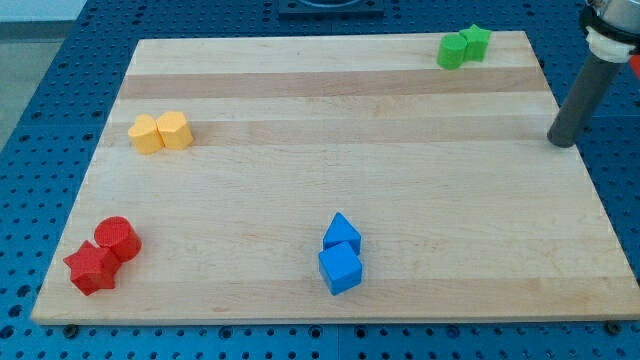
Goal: Move your arm slightly to the left
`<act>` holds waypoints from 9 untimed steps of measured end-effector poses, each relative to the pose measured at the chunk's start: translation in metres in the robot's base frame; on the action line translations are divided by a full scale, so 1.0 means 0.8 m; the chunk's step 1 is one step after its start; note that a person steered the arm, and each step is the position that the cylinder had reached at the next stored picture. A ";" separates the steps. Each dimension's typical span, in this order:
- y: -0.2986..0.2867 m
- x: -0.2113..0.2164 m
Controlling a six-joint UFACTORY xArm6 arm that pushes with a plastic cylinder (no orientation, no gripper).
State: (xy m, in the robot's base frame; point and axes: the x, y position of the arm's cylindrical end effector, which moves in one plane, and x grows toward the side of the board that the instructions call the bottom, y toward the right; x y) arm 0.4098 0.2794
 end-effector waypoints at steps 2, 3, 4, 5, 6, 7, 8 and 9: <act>-0.015 0.000; -0.020 0.000; -0.020 0.000; -0.020 0.000; -0.020 0.000; -0.022 0.000; -0.025 0.000; -0.025 0.000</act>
State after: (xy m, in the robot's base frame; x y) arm 0.4098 0.2591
